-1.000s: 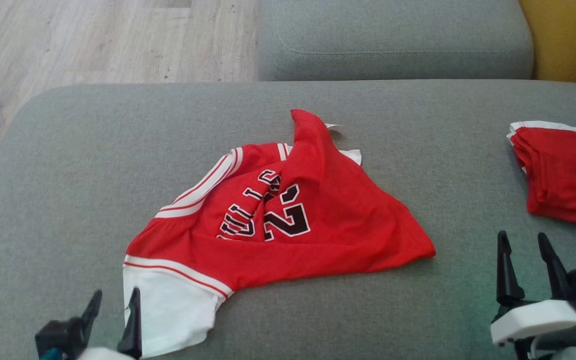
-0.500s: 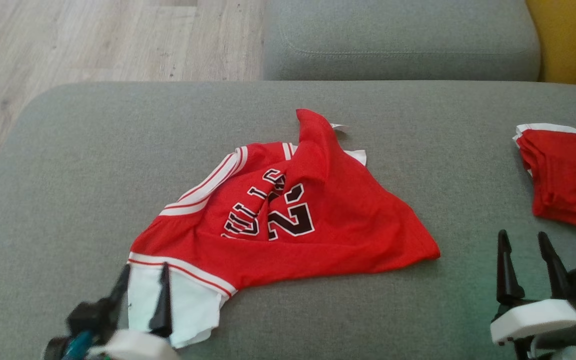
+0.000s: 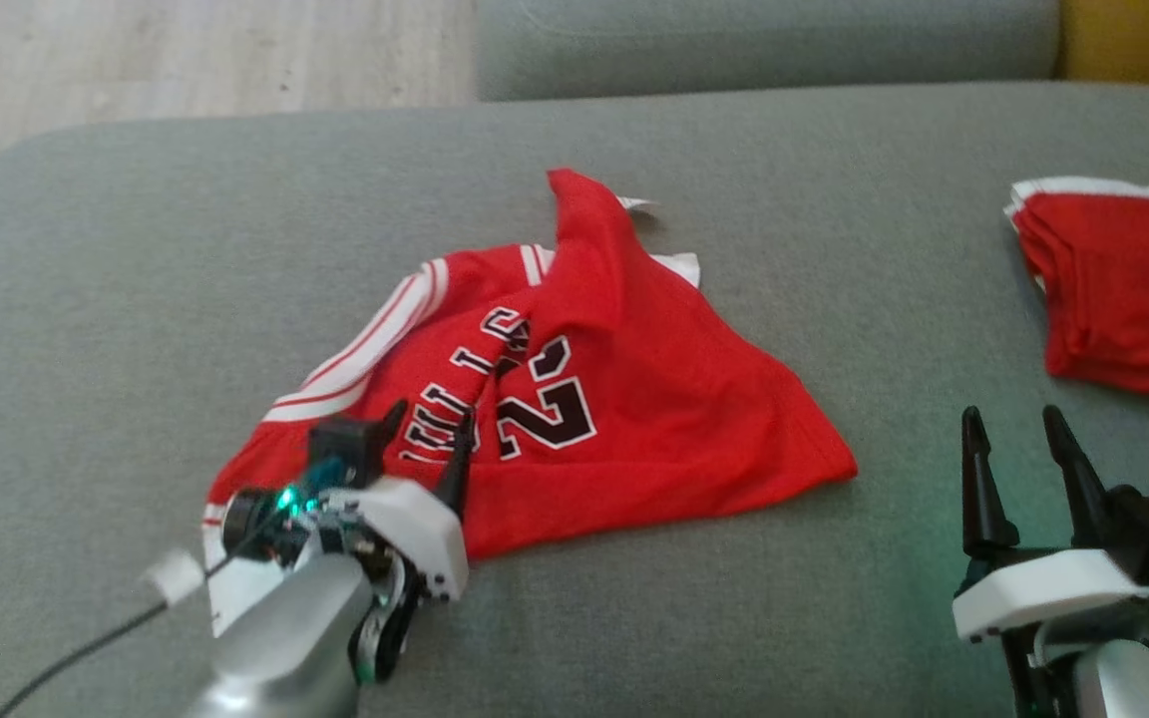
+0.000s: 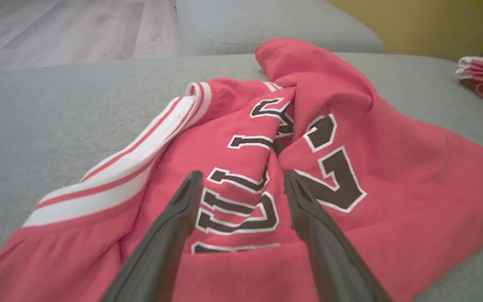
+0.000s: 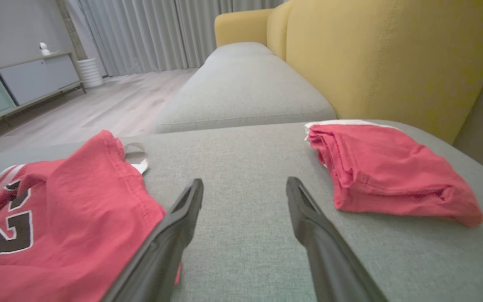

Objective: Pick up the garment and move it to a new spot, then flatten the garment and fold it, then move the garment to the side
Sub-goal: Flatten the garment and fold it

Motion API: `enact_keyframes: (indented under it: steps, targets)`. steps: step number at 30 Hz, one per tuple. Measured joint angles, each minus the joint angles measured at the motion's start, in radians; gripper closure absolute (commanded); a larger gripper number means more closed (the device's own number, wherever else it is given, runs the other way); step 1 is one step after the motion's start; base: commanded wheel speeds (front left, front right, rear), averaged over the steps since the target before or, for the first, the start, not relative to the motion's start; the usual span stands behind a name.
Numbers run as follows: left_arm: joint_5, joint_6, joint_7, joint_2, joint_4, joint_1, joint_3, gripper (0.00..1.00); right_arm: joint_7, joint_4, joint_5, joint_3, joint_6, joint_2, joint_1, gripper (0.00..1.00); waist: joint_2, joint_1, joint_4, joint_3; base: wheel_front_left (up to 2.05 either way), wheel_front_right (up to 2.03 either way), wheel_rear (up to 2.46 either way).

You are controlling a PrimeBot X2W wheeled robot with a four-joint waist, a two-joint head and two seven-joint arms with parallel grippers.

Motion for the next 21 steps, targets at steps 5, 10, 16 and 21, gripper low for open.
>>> enact_keyframes:
  steps: [5,10,16,21]
  targets:
    - [0.008,-0.036,0.035,-0.049,0.151,-0.102,-0.008,0.0,0.004,-0.007,0.0,0.006,0.0,0.0,-0.015,0.0,0.0,0.0,-0.037,0.048,0.0,0.0,0.0]
    - [0.027,-0.036,0.079,-0.073,0.272,-0.183,-0.027,0.0,0.004,-0.008,0.0,0.009,0.0,0.0,-0.05,0.0,0.0,0.0001,-0.065,0.094,0.0,0.0,0.0]
    - [0.036,-0.052,0.111,-0.098,0.341,-0.244,-0.04,1.0,-0.002,0.0,0.0,0.01,0.0,0.0,-0.06,0.0,0.0,0.0001,-0.085,0.128,0.0,0.0,0.0]
    - [0.062,-0.024,0.044,-0.105,0.389,-0.279,-0.042,1.0,-0.011,0.006,0.0,0.014,0.0,0.0,-0.065,0.0,0.0,0.0,-0.095,0.146,0.0,0.0,0.0]
